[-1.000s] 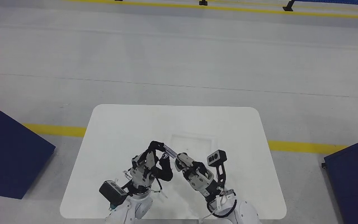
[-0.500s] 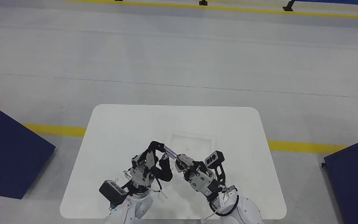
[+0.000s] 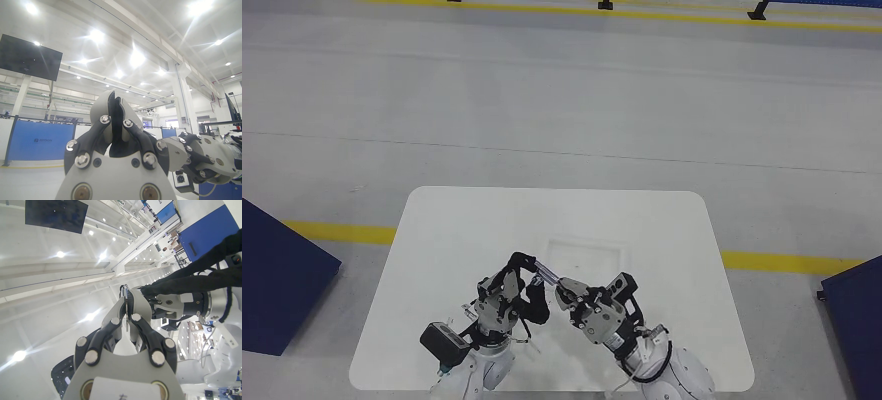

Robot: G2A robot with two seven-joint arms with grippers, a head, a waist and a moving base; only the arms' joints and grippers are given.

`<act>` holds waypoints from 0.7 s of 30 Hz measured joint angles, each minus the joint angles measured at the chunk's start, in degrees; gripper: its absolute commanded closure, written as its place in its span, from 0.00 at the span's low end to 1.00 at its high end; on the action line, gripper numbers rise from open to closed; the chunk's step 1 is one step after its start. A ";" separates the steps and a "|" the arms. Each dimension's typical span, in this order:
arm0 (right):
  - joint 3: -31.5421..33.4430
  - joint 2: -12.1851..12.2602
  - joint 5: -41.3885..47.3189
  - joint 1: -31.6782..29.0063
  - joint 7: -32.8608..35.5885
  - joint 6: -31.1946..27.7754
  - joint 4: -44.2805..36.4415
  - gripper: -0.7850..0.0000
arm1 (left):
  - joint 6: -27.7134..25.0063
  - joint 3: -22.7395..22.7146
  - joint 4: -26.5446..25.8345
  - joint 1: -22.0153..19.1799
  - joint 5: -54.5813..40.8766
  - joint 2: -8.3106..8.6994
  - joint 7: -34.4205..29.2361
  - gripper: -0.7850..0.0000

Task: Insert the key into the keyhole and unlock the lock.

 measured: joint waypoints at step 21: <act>2.36 0.17 19.39 0.57 -6.13 15.08 -1.45 1.00 | 0.25 -0.04 -0.47 0.16 0.08 0.11 -0.03 1.00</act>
